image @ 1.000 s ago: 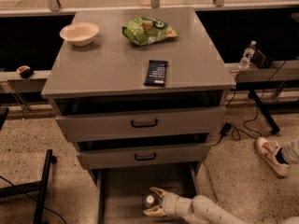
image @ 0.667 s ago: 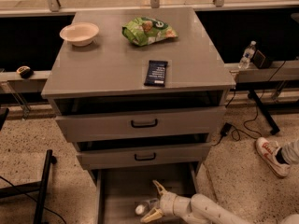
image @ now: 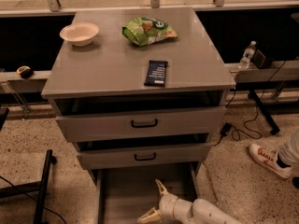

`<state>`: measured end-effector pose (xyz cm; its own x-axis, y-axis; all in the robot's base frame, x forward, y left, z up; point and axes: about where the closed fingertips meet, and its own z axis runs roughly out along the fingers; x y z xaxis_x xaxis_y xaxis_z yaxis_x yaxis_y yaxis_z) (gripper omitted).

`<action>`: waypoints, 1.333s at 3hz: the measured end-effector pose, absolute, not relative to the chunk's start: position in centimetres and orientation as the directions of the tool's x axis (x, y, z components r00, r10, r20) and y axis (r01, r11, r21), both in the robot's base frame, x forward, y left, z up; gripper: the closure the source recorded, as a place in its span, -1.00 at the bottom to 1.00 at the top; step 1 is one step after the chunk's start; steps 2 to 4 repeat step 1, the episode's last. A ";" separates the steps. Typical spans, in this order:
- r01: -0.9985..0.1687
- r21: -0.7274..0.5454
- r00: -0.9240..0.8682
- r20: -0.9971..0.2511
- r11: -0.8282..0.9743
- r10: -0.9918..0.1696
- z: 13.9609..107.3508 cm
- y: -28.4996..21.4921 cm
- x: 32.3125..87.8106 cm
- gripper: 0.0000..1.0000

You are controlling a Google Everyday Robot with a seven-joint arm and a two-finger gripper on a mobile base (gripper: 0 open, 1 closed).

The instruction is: Place blue plastic bottle into bottom drawer

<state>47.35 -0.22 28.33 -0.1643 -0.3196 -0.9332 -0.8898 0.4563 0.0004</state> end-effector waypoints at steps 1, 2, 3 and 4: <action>-0.890 0.000 -0.164 -0.933 0.456 -0.320 28.3 -0.2 47.3 -1.00; -0.890 0.000 -0.164 -0.933 0.456 -0.320 28.3 -0.2 47.3 -1.00; -0.890 0.000 -0.164 -0.933 0.456 -0.320 28.3 -0.2 47.3 -1.00; -0.890 0.000 -0.164 -0.933 0.456 -0.320 28.3 -0.2 47.3 -1.00</action>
Offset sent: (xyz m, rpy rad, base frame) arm 0.0000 0.0000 0.0000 0.0000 0.0000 0.0000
